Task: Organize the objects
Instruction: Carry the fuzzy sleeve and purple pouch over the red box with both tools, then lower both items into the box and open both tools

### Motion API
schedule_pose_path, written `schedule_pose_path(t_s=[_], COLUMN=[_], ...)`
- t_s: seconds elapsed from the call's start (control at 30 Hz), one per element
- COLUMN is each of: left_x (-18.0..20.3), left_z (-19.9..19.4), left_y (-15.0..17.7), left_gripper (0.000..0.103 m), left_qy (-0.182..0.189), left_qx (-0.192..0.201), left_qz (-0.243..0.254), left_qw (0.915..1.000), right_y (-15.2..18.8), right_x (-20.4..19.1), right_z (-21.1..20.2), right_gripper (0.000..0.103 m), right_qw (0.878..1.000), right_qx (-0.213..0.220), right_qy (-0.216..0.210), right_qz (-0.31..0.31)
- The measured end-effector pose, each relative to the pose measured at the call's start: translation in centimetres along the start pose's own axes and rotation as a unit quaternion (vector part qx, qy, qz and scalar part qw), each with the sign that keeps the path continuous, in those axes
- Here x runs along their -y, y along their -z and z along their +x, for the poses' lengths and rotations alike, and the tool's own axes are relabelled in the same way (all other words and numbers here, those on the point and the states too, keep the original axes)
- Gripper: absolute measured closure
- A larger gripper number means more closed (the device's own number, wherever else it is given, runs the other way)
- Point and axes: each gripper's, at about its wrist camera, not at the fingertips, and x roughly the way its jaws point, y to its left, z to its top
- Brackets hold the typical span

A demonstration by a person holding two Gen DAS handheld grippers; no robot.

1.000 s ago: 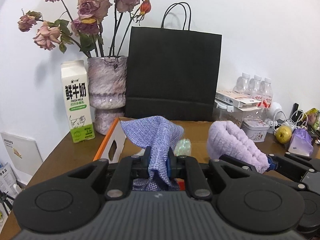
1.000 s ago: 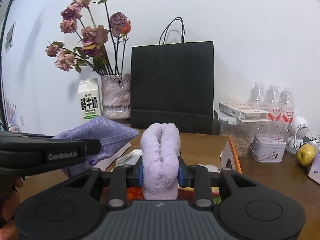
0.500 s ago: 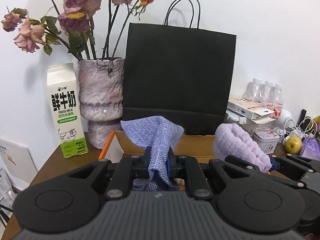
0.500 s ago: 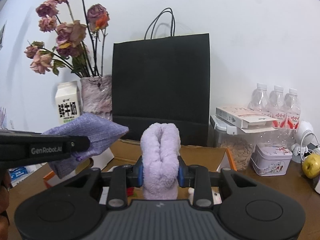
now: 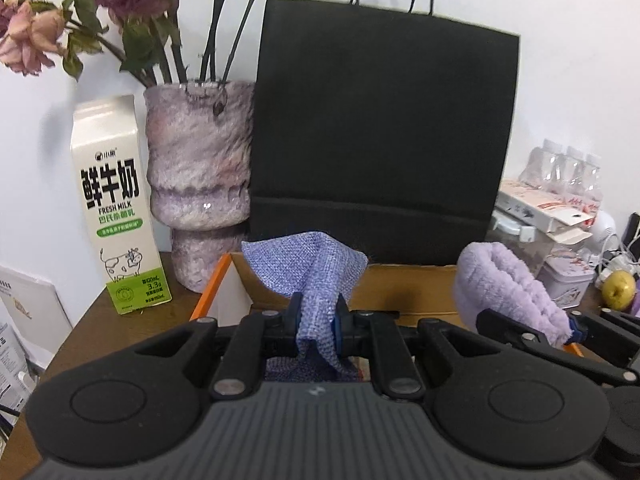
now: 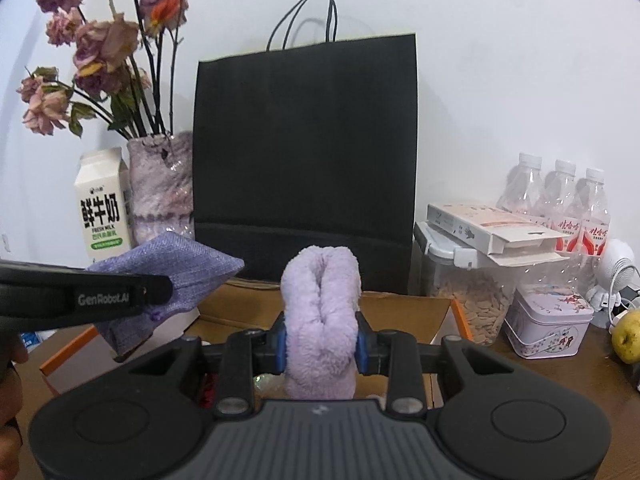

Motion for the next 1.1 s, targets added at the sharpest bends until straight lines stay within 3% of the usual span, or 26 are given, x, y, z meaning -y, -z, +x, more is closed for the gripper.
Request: schedule_pose_path(t_s=[0.23, 0.3, 0.37, 0.4, 0.43, 0.47, 0.53, 1.1], left_x=[-0.2, -0.2, 0.0, 0.0, 0.1, 0.0, 0.0, -0.2], left_z=[1.3, 1.3, 1.1, 1.0, 0.9, 0.7, 0.4, -0.6], left_y=[0.4, 0.5, 0.6, 0.7, 0.7, 0.6, 0.6, 0.2], left_gripper=[0.086, 0.073, 0.042, 0.035, 0.022, 0.009, 0.0, 0.0], left_qy=[0.005, 0.002, -0.009, -0.013, -0.016, -0.018, -0.026, -0.025], left_qx=[-0.007, -0.004, 0.009, 0.013, 0.018, 0.023, 0.037, 0.039], left_qz=[-0.002, 0.0, 0.007, 0.009, 0.01, 0.009, 0.007, -0.002], left_qw=[1.0, 1.0, 0.9999, 0.9998, 0.9997, 0.9995, 0.9989, 0.9989], right_y=[0.2, 0.4, 0.6, 0.7, 0.8, 0.8, 0.8, 0.5], right_x=[0.0, 0.0, 0.1, 0.1, 0.2, 0.2, 0.4, 0.0], right_z=[1.0, 1.1, 1.4, 1.5, 1.5, 1.5, 1.4, 0.6], right_gripper=[0.072, 0.071, 0.058, 0.039, 0.017, 0.009, 0.001, 0.0], right_qw=[1.0, 1.0, 1.0, 1.0, 1.0, 1.0, 1.0, 1.0], right_qx=[-0.013, -0.017, -0.023, -0.024, -0.024, -0.022, -0.016, -0.022], right_qy=[0.004, 0.006, 0.008, 0.008, 0.009, 0.011, 0.016, 0.014], right_qz=[0.0, 0.001, 0.001, 0.003, 0.003, 0.005, 0.008, 0.003])
